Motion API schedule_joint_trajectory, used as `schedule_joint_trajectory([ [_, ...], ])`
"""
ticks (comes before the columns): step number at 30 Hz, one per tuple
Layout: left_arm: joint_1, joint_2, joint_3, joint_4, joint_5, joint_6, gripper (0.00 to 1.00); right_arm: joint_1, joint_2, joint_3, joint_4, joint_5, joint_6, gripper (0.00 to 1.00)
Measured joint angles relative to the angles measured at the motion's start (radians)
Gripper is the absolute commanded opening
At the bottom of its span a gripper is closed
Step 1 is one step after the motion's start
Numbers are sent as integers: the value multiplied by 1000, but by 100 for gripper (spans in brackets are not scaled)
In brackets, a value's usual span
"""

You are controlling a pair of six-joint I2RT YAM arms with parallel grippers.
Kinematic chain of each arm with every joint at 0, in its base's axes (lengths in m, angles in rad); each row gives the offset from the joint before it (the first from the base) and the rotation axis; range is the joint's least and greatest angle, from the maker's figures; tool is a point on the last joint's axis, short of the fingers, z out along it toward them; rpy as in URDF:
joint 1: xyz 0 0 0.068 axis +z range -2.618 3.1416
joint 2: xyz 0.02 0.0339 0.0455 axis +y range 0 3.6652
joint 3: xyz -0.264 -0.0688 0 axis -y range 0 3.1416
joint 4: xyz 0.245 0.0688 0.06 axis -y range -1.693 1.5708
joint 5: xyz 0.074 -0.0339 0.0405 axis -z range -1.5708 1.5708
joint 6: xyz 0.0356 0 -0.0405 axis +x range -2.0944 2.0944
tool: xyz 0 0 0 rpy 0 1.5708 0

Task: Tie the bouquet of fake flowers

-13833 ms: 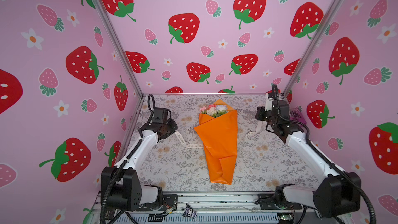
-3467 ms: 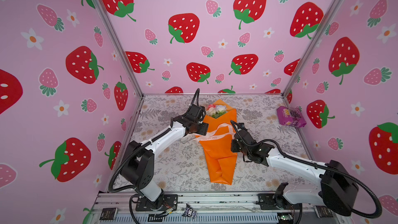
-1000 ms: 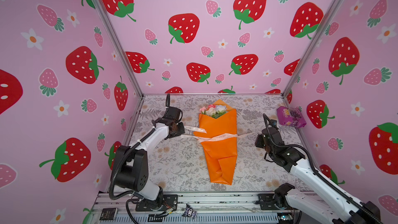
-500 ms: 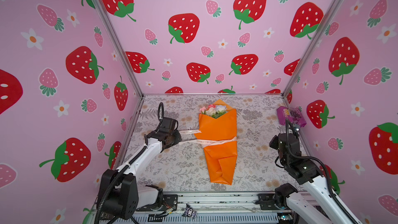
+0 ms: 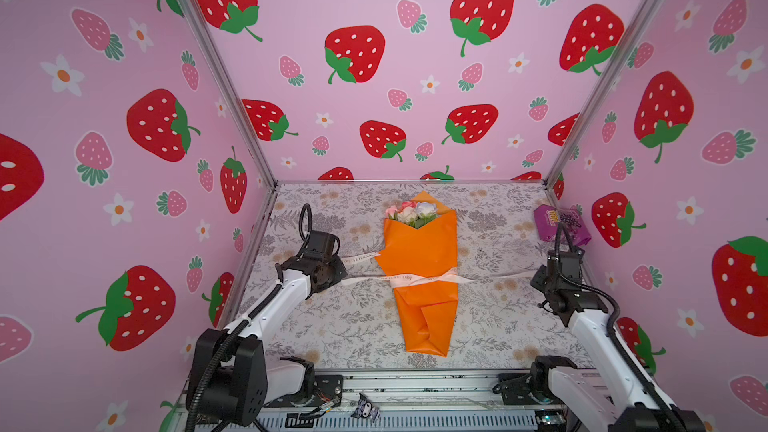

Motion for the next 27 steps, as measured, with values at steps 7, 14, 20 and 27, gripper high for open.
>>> schedule_joint_trajectory([
  [7,0,0,-39,61,80,-53,0,0,48,-7,99,-285,101,51],
  [14,0,0,-41,79,103,-68,0,230,65,-173,378,-483,424,55],
  [20,0,0,-41,84,111,-72,0,438,79,-282,544,-459,709,56],
  [27,0,0,-41,111,151,-87,0,570,109,-325,654,-338,1011,55],
])
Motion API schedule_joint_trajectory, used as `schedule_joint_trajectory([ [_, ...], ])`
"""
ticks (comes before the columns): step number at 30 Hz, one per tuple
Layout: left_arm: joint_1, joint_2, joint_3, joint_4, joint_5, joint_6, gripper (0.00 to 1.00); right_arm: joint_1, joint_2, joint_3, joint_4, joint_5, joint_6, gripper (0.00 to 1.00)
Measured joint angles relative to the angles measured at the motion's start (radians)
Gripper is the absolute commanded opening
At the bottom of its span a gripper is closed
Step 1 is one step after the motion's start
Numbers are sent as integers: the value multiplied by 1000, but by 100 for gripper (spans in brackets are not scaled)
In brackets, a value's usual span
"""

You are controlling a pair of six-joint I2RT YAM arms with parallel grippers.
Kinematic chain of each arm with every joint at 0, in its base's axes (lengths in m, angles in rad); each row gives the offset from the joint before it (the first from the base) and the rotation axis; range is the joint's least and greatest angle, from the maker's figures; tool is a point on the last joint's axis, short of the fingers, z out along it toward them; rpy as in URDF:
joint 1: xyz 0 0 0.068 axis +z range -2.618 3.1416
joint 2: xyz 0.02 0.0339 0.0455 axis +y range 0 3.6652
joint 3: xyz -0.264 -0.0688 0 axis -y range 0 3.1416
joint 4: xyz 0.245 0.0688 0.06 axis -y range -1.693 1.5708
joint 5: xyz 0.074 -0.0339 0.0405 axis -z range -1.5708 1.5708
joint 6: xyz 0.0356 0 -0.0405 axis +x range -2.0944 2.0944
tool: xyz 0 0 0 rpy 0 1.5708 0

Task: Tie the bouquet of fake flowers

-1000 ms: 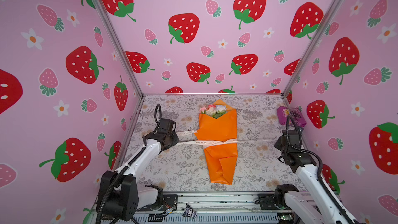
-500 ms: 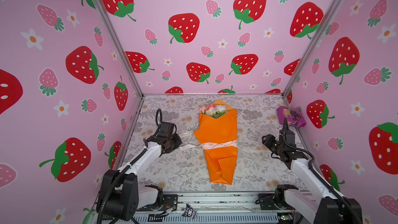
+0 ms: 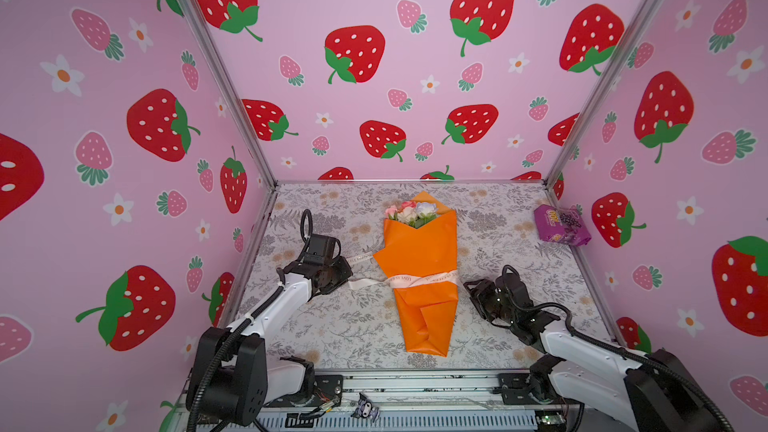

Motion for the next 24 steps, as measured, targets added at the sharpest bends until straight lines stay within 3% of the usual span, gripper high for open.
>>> schedule_joint_trajectory([
  [12,2,0,0,33,48,-7,0,16,307,-34,428,70,282,52],
  [21,3,18,0,39,59,-8,0,18,438,-34,555,180,374,11],
  [24,5,28,1,40,65,-7,0,13,451,-34,557,201,369,5],
])
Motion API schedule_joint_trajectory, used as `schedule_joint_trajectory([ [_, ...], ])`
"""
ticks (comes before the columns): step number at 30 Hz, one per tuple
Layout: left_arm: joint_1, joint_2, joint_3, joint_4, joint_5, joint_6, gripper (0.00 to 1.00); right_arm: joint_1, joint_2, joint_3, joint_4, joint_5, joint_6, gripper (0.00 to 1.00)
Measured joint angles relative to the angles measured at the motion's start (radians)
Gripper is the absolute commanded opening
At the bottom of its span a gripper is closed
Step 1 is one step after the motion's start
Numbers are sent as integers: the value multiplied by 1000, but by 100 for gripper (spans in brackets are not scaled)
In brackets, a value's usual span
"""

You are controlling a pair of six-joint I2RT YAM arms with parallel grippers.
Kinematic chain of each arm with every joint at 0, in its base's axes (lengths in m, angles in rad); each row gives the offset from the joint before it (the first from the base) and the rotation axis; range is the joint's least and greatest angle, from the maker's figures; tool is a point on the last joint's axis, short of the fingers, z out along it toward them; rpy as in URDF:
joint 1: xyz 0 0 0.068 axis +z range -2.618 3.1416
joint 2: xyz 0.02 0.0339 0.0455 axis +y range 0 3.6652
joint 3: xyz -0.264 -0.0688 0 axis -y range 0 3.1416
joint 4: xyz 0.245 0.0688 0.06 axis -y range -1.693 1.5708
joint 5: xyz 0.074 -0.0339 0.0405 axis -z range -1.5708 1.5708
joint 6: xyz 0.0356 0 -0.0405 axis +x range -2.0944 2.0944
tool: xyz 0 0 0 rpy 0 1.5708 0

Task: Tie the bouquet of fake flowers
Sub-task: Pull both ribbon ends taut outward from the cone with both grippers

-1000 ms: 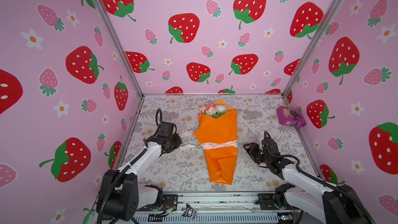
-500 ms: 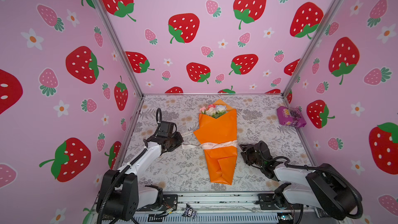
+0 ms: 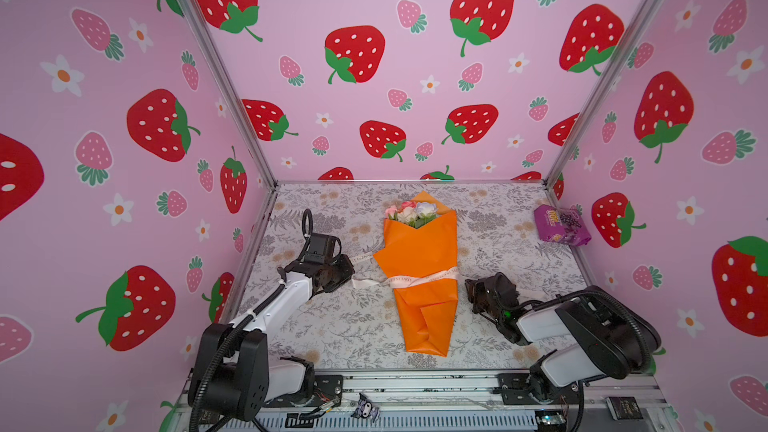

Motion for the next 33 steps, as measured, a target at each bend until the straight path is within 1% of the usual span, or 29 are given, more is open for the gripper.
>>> schedule_joint_trajectory([
  [1,0,3,1,0,1,0,0,-4,2,0,0,3,-4,3],
  [2,0,6,1,0,2,0,0,-9,2,2,0,5,-10,4],
  [4,1,7,2,0,2,0,0,-24,2,8,0,4,-25,13],
  [6,2,7,3,0,2,0,0,-39,2,21,-3,1,-43,24],
  [10,2,7,7,0,3,0,0,-48,3,50,-6,-10,-74,29],
  [15,2,7,7,0,11,0,0,-56,54,73,22,-36,-84,30],
  [16,2,7,7,0,11,0,0,-58,71,77,29,-42,-86,29],
  [17,2,7,7,0,11,0,0,-59,86,81,46,-48,-89,25],
  [21,2,7,7,0,11,0,0,-59,121,95,72,-64,-111,4],
  [22,2,7,7,0,11,0,0,-59,117,96,69,-63,-120,0],
  [25,5,6,7,-2,7,0,0,-61,79,97,41,-45,-143,0],
  [27,10,5,7,-8,-4,1,0,-72,24,97,6,-34,-187,0],
  [30,31,-6,7,-35,-41,0,0,-102,-86,101,-78,-7,-277,0],
  [33,61,-23,12,-84,-101,0,0,-121,-203,117,-197,36,-388,0],
])
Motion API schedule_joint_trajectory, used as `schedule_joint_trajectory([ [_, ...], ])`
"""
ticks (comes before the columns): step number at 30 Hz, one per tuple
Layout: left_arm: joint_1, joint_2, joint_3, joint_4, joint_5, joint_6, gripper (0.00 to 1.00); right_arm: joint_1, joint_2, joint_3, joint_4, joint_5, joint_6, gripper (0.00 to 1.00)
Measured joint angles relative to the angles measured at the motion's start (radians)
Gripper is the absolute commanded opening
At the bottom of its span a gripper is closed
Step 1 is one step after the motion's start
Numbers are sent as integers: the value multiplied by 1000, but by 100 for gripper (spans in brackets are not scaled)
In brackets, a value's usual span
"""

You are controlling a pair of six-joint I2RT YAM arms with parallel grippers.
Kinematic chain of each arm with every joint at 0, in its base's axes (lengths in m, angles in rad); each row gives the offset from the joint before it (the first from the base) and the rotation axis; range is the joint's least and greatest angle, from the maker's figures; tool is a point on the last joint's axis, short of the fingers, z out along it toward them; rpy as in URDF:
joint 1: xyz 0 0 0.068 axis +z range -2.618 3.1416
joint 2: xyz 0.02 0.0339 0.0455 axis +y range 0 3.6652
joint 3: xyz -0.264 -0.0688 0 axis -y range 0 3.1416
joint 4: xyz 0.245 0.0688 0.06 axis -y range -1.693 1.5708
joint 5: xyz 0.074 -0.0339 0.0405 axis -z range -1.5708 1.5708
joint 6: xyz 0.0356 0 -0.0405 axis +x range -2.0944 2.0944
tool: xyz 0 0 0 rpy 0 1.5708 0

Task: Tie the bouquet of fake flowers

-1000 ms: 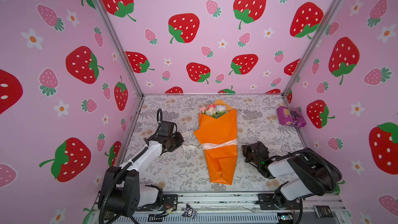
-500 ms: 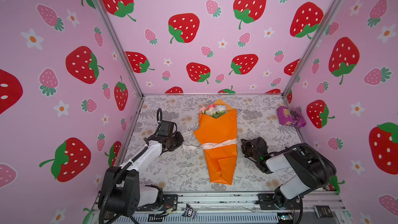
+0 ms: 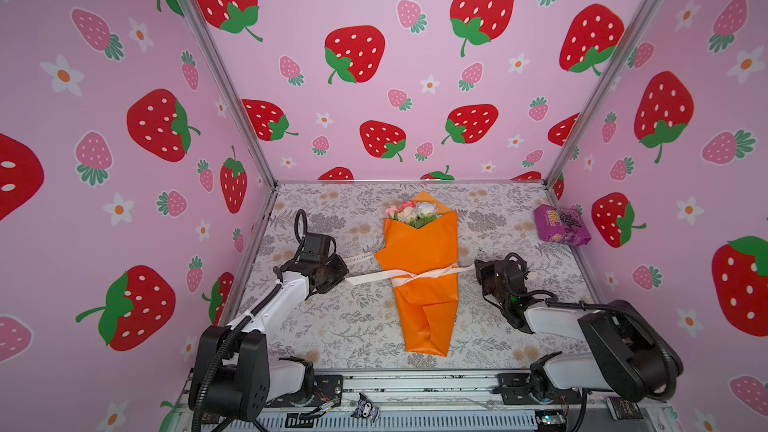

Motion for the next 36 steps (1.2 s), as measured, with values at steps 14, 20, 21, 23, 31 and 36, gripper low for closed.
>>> schedule_joint_trajectory([
  [14,144,-33,12,-141,-155,-1,0,-89,-203,84,-428,126,-419,0],
  [20,150,38,36,-214,-264,-17,0,-89,-159,176,-550,216,-563,0],
  [21,150,42,36,-222,-278,-19,0,-89,-153,183,-563,232,-581,0],
  [23,152,45,36,-241,-310,-20,0,-92,-140,195,-587,262,-618,0],
  [31,248,82,36,-274,-377,-16,0,-174,-95,226,-652,332,-759,0],
  [36,325,116,42,-284,-388,-14,0,-234,-88,281,-673,356,-840,0],
])
